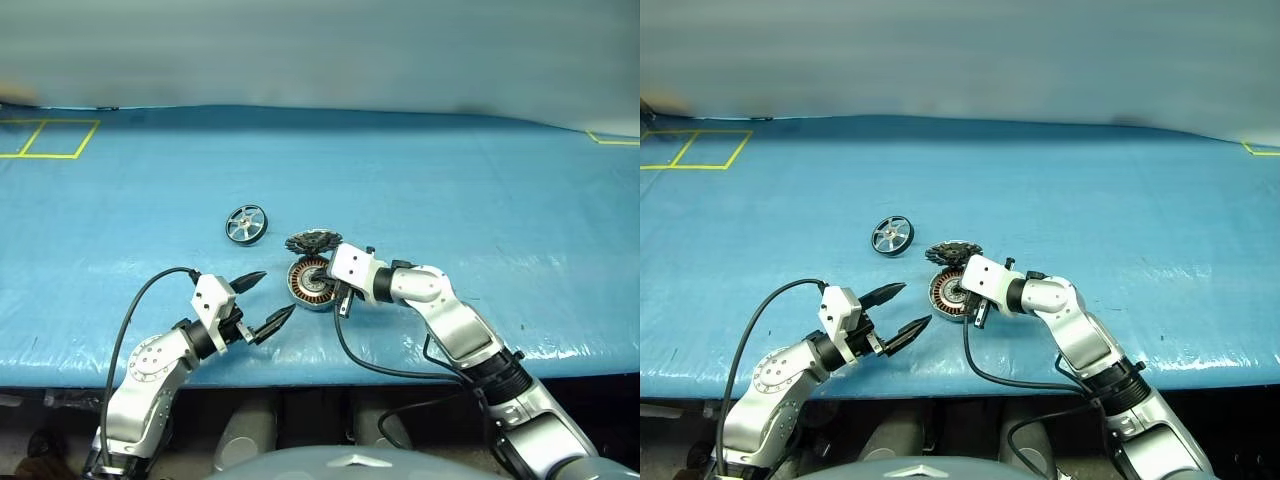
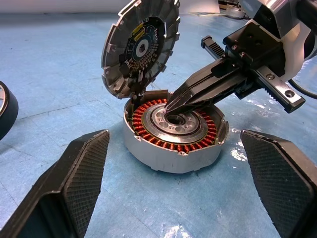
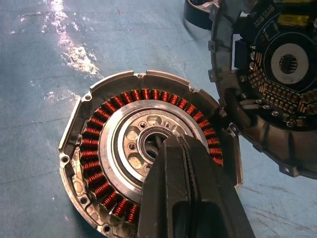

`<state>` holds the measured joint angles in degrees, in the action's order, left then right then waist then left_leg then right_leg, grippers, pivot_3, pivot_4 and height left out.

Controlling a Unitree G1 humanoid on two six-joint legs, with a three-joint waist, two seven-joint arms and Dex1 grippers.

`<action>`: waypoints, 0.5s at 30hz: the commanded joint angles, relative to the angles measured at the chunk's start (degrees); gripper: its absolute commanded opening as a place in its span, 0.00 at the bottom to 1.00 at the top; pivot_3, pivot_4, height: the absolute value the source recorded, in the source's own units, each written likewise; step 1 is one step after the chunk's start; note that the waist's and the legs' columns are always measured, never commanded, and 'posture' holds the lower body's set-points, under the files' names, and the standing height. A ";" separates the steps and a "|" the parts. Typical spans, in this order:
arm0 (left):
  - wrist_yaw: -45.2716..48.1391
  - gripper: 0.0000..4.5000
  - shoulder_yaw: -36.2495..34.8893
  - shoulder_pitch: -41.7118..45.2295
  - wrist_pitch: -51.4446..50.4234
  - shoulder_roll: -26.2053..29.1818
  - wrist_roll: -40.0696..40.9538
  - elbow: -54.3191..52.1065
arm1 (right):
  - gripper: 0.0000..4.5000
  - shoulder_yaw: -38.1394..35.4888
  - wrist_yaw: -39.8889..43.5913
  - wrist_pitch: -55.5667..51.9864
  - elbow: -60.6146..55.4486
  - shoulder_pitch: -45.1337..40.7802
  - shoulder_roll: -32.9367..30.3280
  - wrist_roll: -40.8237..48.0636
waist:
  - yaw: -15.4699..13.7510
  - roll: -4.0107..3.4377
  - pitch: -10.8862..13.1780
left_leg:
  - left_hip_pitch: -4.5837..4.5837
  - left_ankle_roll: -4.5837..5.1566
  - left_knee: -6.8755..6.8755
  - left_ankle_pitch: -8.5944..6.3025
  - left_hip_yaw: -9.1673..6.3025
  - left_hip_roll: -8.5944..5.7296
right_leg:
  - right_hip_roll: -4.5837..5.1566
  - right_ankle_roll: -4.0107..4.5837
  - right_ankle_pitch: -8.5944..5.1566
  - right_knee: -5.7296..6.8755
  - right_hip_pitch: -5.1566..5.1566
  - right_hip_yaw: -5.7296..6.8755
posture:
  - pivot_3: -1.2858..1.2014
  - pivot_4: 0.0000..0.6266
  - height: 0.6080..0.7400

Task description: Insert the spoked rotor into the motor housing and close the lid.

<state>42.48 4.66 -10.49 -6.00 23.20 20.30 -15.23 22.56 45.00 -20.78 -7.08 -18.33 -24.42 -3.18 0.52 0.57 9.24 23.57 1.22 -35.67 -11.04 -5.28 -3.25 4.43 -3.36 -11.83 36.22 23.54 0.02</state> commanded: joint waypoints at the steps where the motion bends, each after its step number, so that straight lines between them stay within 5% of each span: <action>1: -0.47 1.00 -1.06 0.32 0.53 0.34 -0.08 -1.40 | 0.00 -2.09 1.61 -1.85 -2.48 1.35 0.42 3.98 | 0.02 -0.01 0.01 | 0.02 0.07 0.00 0.04 0.00 0.00 | 0.00 0.00 0.00 -0.01 0.00 0.00 | 0.52 0.24 1.00; 15: -4.11 1.00 -10.73 4.33 -1.86 2.64 2.16 0.20 | 0.00 -10.08 1.35 -3.53 -11.45 5.38 -2.29 12.57 | -0.14 -0.05 0.07 | 0.22 0.10 0.03 0.04 0.00 -0.01 | -0.02 -0.01 0.01 -0.02 0.06 0.01 | 0.52 0.24 1.00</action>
<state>39.12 -4.67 -6.99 -7.62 25.28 22.52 -14.71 13.95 46.43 -24.38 -16.21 -12.88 -26.66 8.15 0.38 0.52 9.31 23.77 1.32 -35.65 -10.99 -5.28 -3.26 4.41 -3.37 -11.82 36.20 23.58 0.04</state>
